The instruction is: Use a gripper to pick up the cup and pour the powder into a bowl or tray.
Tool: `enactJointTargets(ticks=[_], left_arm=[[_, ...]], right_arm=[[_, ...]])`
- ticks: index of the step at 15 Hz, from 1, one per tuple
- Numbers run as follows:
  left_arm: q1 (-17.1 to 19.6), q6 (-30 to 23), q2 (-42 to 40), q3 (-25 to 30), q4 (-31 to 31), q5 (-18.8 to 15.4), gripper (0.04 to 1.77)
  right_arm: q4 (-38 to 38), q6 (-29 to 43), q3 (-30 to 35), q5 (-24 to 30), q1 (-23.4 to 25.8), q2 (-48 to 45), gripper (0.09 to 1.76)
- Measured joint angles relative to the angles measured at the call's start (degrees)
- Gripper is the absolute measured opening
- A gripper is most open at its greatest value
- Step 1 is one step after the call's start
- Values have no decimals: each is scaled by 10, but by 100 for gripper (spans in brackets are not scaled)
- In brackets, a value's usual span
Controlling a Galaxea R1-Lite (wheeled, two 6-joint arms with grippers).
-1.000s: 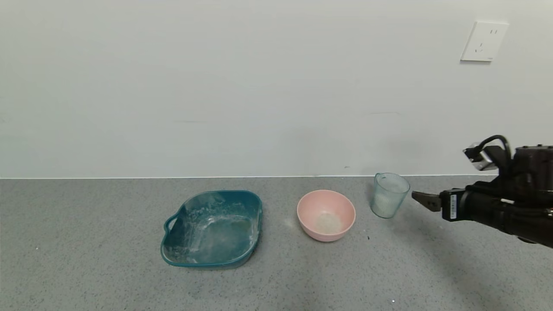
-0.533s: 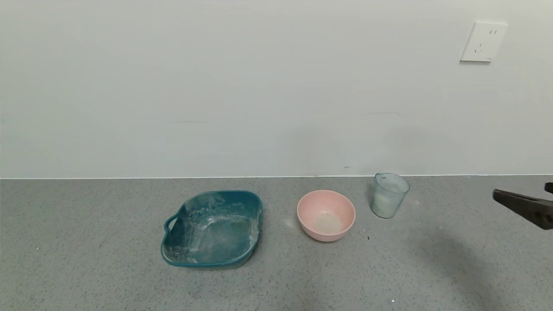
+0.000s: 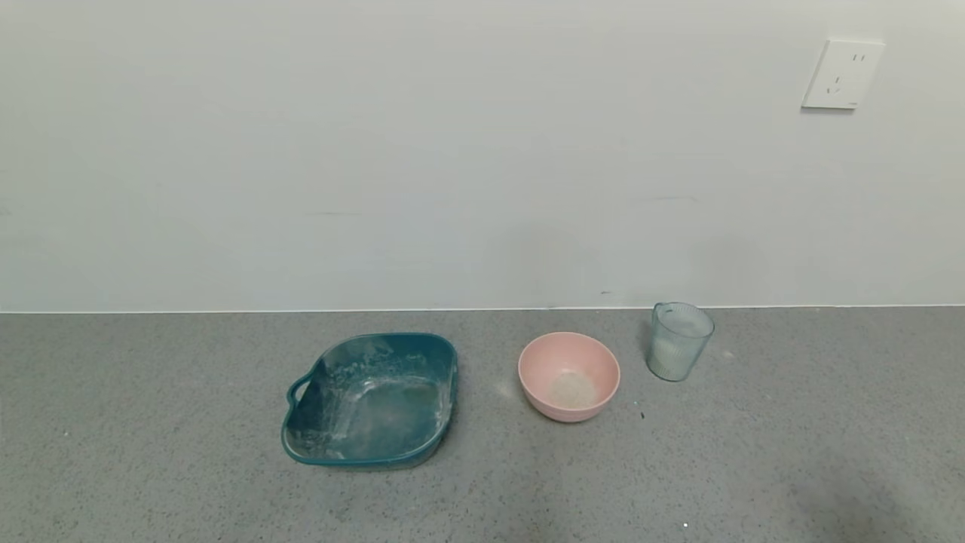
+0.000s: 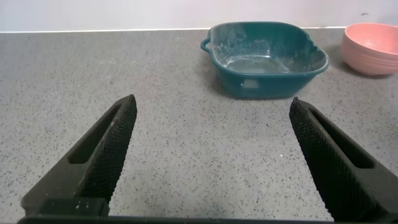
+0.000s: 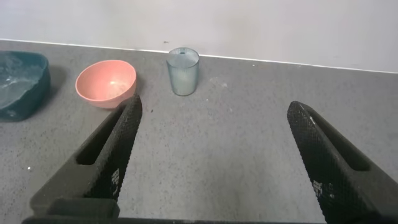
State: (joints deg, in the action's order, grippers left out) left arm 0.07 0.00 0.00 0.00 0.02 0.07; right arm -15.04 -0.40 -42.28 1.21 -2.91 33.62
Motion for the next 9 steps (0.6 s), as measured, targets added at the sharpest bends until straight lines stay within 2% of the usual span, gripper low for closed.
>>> enactJointTargets(ticks=[4, 9], left_arm=[[0, 0, 0, 0, 0, 0, 176], [0, 0, 0, 0, 0, 0, 176]], right_arm=[[-31, -3, 26, 1, 3, -119, 170], [-27, -6, 78, 0, 23, -240, 170]])
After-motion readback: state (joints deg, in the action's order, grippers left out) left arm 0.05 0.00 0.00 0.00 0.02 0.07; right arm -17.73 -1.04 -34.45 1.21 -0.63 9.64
